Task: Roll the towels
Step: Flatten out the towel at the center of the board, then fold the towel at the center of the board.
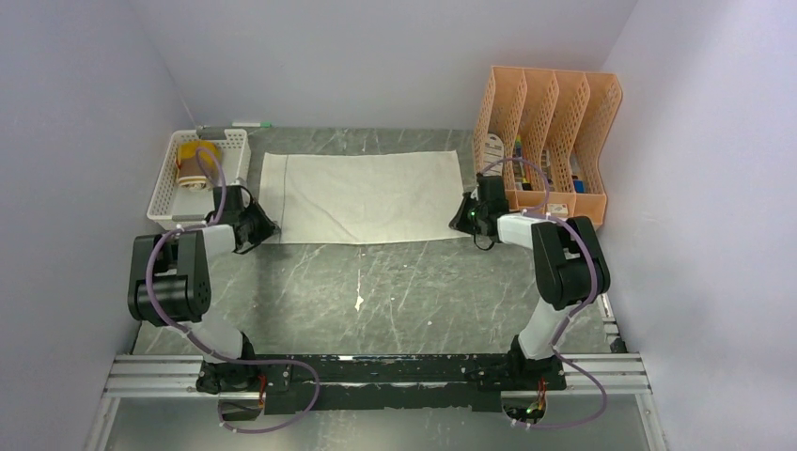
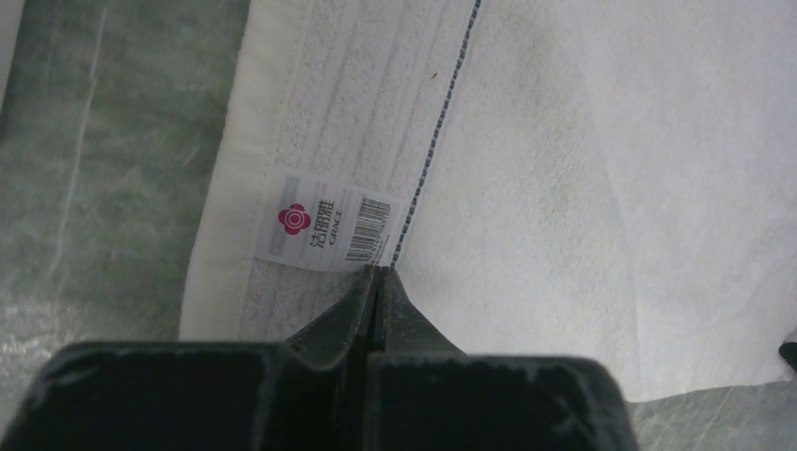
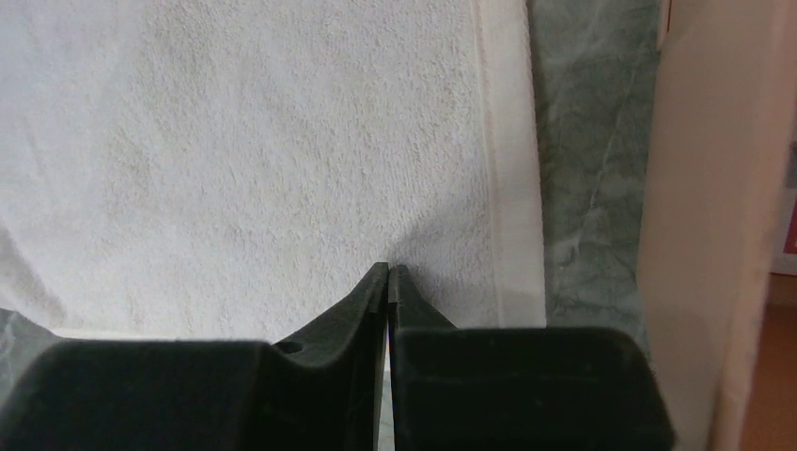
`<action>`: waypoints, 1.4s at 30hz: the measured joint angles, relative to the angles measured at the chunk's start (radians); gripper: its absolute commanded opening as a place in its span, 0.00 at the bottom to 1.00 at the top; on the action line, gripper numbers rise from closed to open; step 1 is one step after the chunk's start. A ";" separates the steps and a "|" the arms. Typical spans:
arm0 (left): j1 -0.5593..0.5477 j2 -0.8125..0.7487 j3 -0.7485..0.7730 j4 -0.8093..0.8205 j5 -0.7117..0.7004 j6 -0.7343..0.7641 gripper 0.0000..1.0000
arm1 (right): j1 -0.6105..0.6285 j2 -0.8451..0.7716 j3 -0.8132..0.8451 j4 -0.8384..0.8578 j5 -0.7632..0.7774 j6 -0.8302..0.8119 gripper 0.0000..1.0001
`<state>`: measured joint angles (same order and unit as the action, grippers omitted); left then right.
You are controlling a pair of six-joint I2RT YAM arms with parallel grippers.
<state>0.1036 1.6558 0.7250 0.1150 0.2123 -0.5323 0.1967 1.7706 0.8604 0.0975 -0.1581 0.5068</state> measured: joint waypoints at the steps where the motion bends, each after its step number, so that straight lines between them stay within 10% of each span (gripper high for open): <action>1: 0.000 -0.013 -0.020 0.010 -0.001 -0.003 0.07 | -0.003 0.000 -0.002 0.002 -0.007 0.002 0.05; 15: 0.000 -0.220 -0.223 0.007 -0.006 -0.052 0.07 | -0.018 -0.074 -0.067 -0.055 -0.037 0.005 0.08; 21: 0.000 -0.280 -0.208 -0.087 -0.009 -0.056 0.07 | -0.019 -0.118 -0.060 -0.144 -0.005 0.000 0.37; 29: 0.000 -0.203 0.269 -0.250 0.034 0.053 0.49 | -0.021 -0.128 0.227 -0.261 0.037 -0.035 0.54; 37: 0.000 0.215 0.911 -0.457 0.045 0.342 0.57 | -0.021 0.100 0.669 -0.251 0.042 -0.125 0.59; 42: 0.000 0.468 1.063 -0.584 0.041 0.443 0.64 | -0.021 0.278 0.807 -0.318 0.054 -0.197 0.67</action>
<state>0.1040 2.1239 1.7882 -0.4690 0.2535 -0.0895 0.1761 2.0483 1.6676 -0.2203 -0.1040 0.3099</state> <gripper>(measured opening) 0.610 0.637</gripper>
